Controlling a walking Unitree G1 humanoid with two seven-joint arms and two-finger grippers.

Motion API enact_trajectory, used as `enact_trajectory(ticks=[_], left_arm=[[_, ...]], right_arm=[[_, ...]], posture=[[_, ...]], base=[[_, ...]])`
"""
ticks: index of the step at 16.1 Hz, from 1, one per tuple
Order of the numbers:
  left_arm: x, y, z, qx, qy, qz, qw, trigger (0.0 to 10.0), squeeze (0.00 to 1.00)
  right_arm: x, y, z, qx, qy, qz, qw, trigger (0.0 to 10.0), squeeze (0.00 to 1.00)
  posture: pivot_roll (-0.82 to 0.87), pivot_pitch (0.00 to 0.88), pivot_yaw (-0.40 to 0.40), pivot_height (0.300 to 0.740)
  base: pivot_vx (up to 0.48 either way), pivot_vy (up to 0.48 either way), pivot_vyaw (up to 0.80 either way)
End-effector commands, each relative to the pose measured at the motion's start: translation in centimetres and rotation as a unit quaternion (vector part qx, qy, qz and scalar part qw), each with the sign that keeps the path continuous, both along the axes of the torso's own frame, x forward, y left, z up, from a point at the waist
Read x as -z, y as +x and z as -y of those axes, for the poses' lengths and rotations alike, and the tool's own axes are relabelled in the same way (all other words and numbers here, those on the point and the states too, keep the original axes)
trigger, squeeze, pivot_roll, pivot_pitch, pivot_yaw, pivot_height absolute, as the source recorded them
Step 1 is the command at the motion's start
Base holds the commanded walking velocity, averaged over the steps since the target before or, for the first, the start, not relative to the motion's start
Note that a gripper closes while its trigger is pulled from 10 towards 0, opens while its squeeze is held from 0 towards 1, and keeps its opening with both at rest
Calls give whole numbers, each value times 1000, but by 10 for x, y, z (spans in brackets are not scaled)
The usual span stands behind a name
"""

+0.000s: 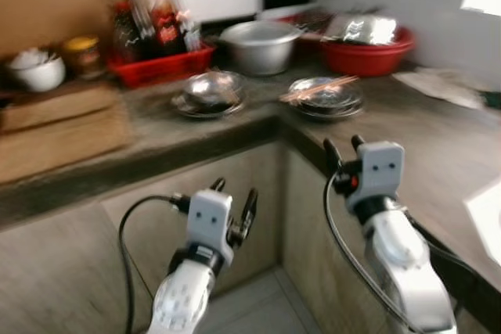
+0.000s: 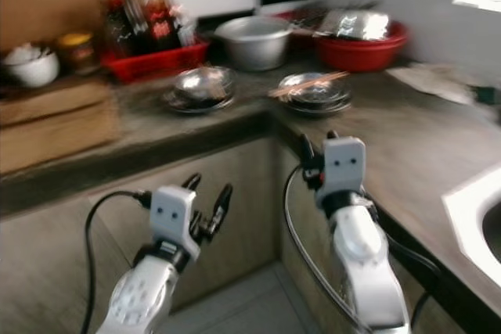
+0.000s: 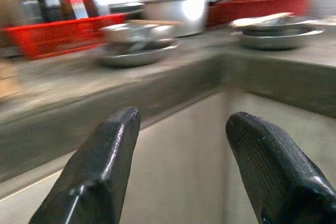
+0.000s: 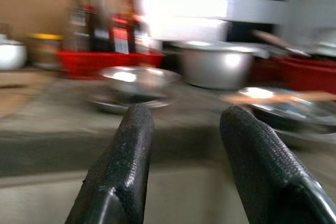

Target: Kitchen organization

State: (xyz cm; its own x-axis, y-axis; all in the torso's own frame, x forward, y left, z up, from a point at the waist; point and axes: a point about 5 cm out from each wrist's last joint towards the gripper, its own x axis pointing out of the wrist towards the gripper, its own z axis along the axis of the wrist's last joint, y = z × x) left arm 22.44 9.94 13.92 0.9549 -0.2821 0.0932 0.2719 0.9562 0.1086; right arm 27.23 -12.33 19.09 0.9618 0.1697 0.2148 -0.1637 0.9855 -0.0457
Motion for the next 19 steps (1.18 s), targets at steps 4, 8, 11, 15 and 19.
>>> enact_trajectory(ticks=[4, 8, 11, 15, 19], left_arm=[[-4, 1, 6, 10, 0, 7, 1000, 10000, 0], [-5, 2, 5, 12, 4, 13, 1000, 10000, 0], [-4, 2, 5, 11, 3, 13, 1000, 10000, 0], [-4, 2, 5, 10, -1, 11, 1000, 10000, 0], [-3, 1, 6, 11, -2, 11, 1000, 10000, 0]], right_arm=[[-3, 1, 8, 14, -4, 4, 1000, 10000, 0], [-3, 3, 7, 7, -4, 3, 1000, 10000, 0], [-4, 5, 7, 3, 5, 1, 1000, 10000, 0], [-4, 6, 7, 5, 7, -1, 1000, 10000, 0], [-5, 7, 8, 5, 10, -1, 1000, 10000, 0]], posture=[[101, 7, -23, 740], [102, 8, -24, 740], [103, 14, -26, 740], [103, 15, -26, 740], [106, 24, -28, 740]], base=[[0, 0, 794], [239, 0, 788], [480, 0, 215], [480, 0, 0], [480, 0, 0]])
